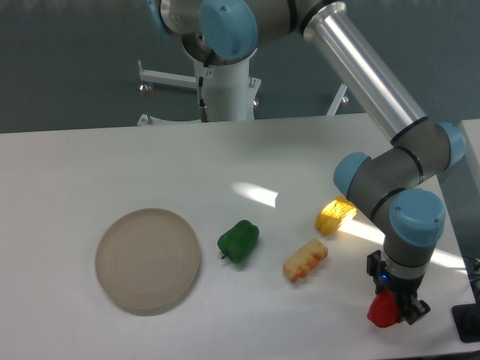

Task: Place the red pepper on the plate
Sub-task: 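Carry the held red pepper in the gripper toward the plate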

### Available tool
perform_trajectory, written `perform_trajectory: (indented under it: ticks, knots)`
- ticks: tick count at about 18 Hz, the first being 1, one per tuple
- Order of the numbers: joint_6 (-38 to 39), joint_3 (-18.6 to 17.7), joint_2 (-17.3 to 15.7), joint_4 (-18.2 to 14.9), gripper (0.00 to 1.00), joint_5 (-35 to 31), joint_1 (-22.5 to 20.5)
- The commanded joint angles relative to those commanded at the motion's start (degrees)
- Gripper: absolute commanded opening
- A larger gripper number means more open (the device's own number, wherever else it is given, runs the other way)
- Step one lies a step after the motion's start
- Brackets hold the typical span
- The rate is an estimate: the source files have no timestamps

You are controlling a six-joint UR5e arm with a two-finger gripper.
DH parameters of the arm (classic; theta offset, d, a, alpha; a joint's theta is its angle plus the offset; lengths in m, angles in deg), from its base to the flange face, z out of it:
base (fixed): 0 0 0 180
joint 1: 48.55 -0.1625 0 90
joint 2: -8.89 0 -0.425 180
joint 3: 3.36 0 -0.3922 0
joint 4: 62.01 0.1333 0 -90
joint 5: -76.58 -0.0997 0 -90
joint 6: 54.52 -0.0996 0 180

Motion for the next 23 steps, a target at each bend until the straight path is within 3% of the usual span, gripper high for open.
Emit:
perform_trajectory:
  ticks: [5,8,15,19,23]
  knots:
    - [1.0,-1.0,-0.8,-0.1,0.44,-0.1,0.6]
    - [1.5,-3.9,-3.1,-0.3,0.44,-0.1,1.5]
    - [10.0,-14.5,-12.3,-1.8,0.44,0.7,3.1]
    - [16.0,-22.1,-19.6,-3.5,0.44,2.0,5.8]
    - [24.2,-26.8,-24.2,-6.3,0.44,2.0,9.6]
